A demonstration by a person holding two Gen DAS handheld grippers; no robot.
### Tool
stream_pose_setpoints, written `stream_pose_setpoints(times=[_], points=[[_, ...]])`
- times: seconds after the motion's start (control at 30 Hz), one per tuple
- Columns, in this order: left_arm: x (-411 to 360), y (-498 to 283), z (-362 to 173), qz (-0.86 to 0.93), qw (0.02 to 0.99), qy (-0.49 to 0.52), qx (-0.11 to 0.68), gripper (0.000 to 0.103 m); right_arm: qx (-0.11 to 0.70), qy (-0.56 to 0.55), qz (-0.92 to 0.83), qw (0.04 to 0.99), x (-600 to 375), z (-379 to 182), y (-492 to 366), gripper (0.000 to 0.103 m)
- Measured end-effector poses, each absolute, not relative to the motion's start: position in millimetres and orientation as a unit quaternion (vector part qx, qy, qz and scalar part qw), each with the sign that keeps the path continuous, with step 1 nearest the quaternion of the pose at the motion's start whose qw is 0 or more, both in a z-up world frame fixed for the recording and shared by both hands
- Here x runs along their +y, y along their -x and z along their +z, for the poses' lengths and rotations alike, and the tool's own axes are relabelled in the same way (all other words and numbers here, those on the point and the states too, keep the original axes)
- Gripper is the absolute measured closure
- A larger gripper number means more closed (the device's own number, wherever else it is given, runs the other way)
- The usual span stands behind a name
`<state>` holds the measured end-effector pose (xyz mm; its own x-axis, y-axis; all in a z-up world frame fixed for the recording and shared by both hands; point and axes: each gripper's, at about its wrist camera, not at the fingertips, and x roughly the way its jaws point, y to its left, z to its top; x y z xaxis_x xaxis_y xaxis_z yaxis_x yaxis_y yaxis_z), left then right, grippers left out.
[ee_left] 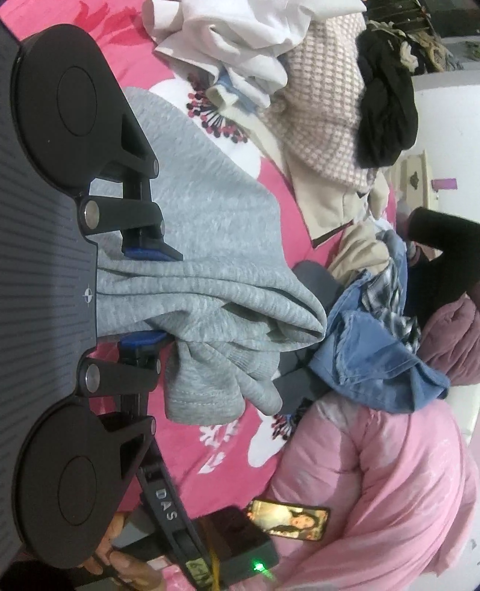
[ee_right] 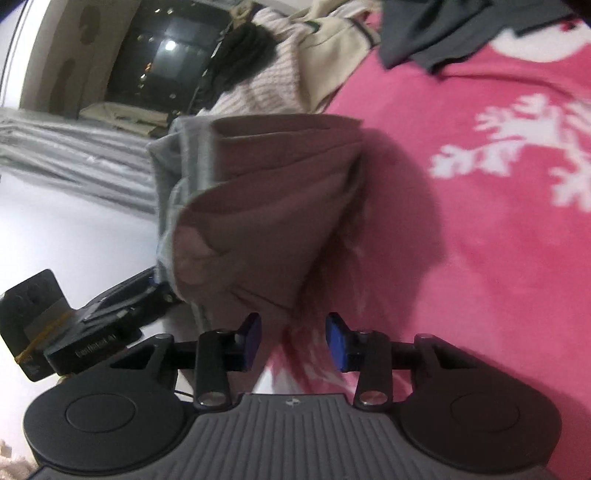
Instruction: Fold clothes
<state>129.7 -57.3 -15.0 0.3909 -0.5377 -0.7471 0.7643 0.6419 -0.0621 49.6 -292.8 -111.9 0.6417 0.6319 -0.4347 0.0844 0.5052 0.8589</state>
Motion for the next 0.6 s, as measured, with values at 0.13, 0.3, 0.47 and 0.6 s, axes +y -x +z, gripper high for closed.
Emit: stream_pose_setpoints(times=[0.13, 0.3, 0.47, 0.6], points=[[-58.1, -126.1, -19.5, -0.399, 0.820, -0.149, 0.383, 0.066, 0.365, -0.462, 0.138, 0.796, -295.3, -111.5, -61.3, 0.061], [-60.4, -117.2, -24.7, -0.399, 0.822, -0.158, 0.374, 0.058, 0.339, -0.535, 0.134, 0.763, -314.2, -125.2, -57.9, 0.066], [-70.4, -106.3, -30.5, -0.393, 0.826, -0.192, 0.355, 0.065, 0.334, -0.564, 0.127, 0.744, -322.2, -132.7, -58.7, 0.078], [-70.1, -112.0, -28.9, -0.380, 0.833, -0.175, 0.361, 0.070, 0.307, -0.622, 0.110, 0.712, -334.5, -146.9, -55.2, 0.078]])
